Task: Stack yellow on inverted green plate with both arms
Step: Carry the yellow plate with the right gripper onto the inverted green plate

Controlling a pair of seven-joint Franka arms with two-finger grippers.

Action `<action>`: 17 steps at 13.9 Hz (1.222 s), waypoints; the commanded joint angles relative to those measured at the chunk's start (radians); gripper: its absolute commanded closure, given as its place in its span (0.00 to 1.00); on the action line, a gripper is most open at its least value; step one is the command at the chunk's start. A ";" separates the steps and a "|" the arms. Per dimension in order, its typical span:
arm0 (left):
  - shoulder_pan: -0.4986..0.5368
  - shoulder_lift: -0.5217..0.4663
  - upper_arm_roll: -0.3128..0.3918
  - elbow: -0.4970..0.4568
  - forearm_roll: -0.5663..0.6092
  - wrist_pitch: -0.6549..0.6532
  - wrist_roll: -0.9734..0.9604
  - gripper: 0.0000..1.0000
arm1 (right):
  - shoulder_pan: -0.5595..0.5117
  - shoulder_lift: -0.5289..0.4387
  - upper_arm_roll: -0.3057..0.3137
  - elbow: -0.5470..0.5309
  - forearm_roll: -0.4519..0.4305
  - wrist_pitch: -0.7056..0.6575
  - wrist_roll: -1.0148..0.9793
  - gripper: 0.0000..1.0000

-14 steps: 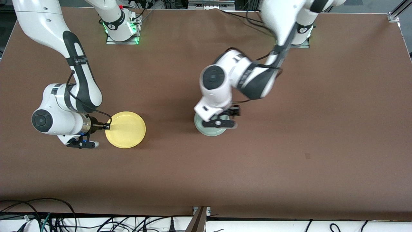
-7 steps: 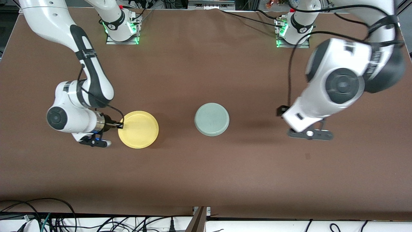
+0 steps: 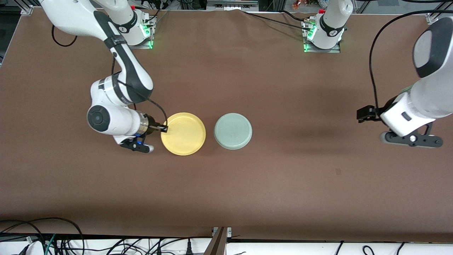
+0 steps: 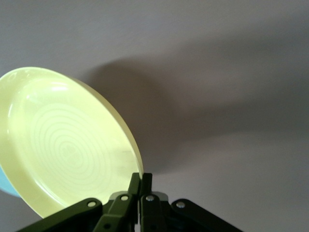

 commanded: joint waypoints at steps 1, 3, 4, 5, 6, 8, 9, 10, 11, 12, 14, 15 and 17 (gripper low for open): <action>0.062 -0.171 -0.015 -0.241 -0.043 0.206 0.023 0.00 | 0.070 -0.004 0.003 0.008 0.020 0.039 0.099 1.00; 0.084 -0.269 -0.015 -0.354 -0.042 0.298 0.020 0.00 | 0.142 0.022 0.003 0.006 0.023 0.099 0.174 1.00; 0.087 -0.297 -0.016 -0.374 -0.042 0.318 0.020 0.00 | 0.172 0.033 0.003 0.006 0.024 0.127 0.202 1.00; 0.099 -0.317 -0.034 -0.399 -0.037 0.315 0.021 0.00 | 0.205 0.050 0.003 0.006 0.023 0.159 0.238 1.00; 0.144 -0.329 -0.077 -0.411 -0.036 0.307 0.020 0.00 | 0.241 0.067 0.002 0.006 0.021 0.209 0.277 1.00; 0.155 -0.346 -0.088 -0.433 -0.034 0.274 0.024 0.00 | 0.278 0.102 0.000 0.008 0.012 0.303 0.324 1.00; 0.153 -0.346 -0.091 -0.430 -0.028 0.248 0.021 0.00 | 0.289 0.116 0.000 0.008 0.010 0.328 0.334 1.00; 0.153 -0.342 -0.093 -0.425 -0.028 0.241 0.021 0.00 | 0.295 0.125 0.000 0.008 0.009 0.337 0.337 1.00; 0.155 -0.340 -0.093 -0.425 -0.028 0.241 0.023 0.00 | 0.297 0.130 0.000 0.006 0.009 0.337 0.337 1.00; 0.155 -0.340 -0.091 -0.425 -0.026 0.241 0.023 0.00 | 0.297 0.130 0.000 0.006 0.006 0.337 0.335 1.00; 0.155 -0.340 -0.093 -0.422 -0.026 0.240 0.024 0.00 | 0.294 0.140 -0.001 0.005 0.006 0.336 0.335 1.00; 0.155 -0.340 -0.093 -0.422 -0.025 0.241 0.024 0.00 | 0.292 0.148 -0.003 0.005 0.006 0.336 0.335 1.00; 0.153 -0.337 -0.094 -0.418 -0.023 0.241 0.024 0.00 | 0.285 0.159 -0.003 0.006 0.016 0.337 0.338 0.48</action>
